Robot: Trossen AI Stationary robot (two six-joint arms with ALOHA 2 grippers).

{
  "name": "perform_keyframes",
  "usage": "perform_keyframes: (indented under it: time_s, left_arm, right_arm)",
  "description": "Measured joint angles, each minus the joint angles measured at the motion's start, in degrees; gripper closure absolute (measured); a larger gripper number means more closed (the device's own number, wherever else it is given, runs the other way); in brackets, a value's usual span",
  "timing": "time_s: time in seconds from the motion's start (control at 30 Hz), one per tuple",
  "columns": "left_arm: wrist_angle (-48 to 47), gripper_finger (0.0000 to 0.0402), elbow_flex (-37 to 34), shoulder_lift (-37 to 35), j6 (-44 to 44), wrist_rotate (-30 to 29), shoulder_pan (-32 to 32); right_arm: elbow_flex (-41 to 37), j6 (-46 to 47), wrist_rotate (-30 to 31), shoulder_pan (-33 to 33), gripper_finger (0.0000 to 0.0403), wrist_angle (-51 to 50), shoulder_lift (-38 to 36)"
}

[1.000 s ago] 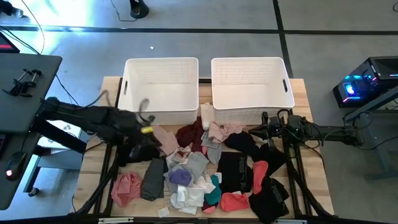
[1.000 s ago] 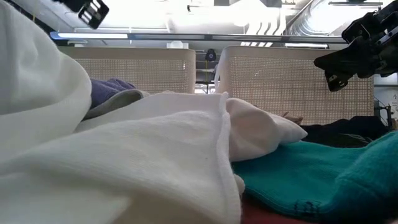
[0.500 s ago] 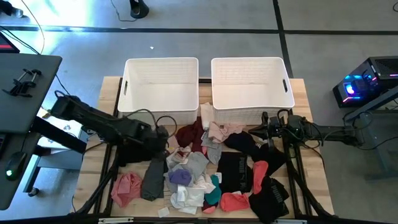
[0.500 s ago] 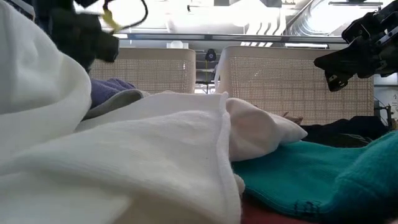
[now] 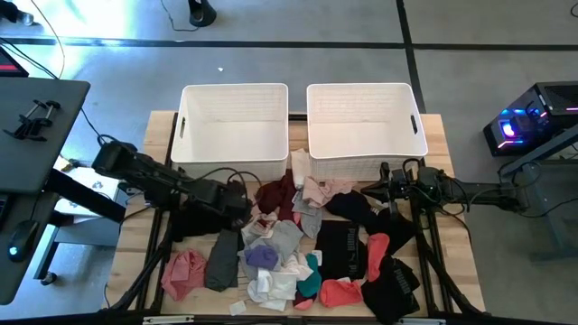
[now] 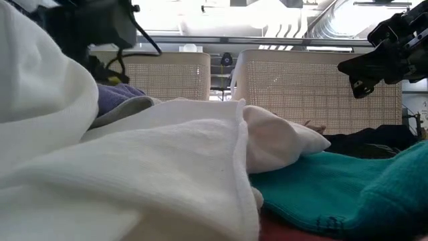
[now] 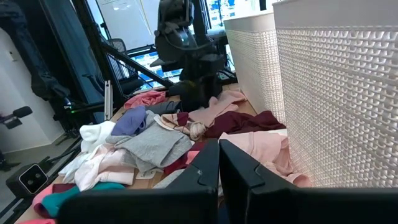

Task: Sort clothes
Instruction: Put the pink sock into the left white laundry bin

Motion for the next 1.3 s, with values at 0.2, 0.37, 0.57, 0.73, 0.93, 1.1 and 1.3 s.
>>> perform_keyframes:
  time_s: [0.2,0.37,0.57,0.73,0.93,1.1,1.3]
  left_arm:
    - [4.91,0.0361,0.13,2.56,7.88,3.66,0.69]
    - [1.78,0.0385,2.07,0.27,8.95,5.65,0.67]
    - [-9.67,0.0398,9.34,-5.09,10.34,5.31,0.6]
    - [-13.43,0.0395,15.56,-8.9,10.37,3.41,0.49]
    - [-8.96,0.0383,15.98,-9.85,14.05,-0.71,0.55]
    - [-8.65,0.0319,15.96,-7.47,15.31,-0.68,0.76]
    - [-8.44,0.0239,15.92,-3.85,17.93,-0.45,0.77]
  right_arm:
    - [0.01,0.0,0.0,-0.02,0.0402,0.0,0.0]
    - [0.02,0.0,0.0,0.0,0.0402,-0.02,0.0]
    - [0.01,0.0,-0.01,-0.01,0.0402,-0.02,0.0]
    - [0.0,0.0,-0.01,-0.02,0.0402,-0.02,0.0]
    - [0.0,0.0,0.0,-0.01,0.0402,-0.02,0.0]
    - [0.0,0.0,0.0,-0.02,0.0402,-0.02,0.0]
    - [0.0,0.0,0.0,-0.02,0.0402,-0.02,0.0]
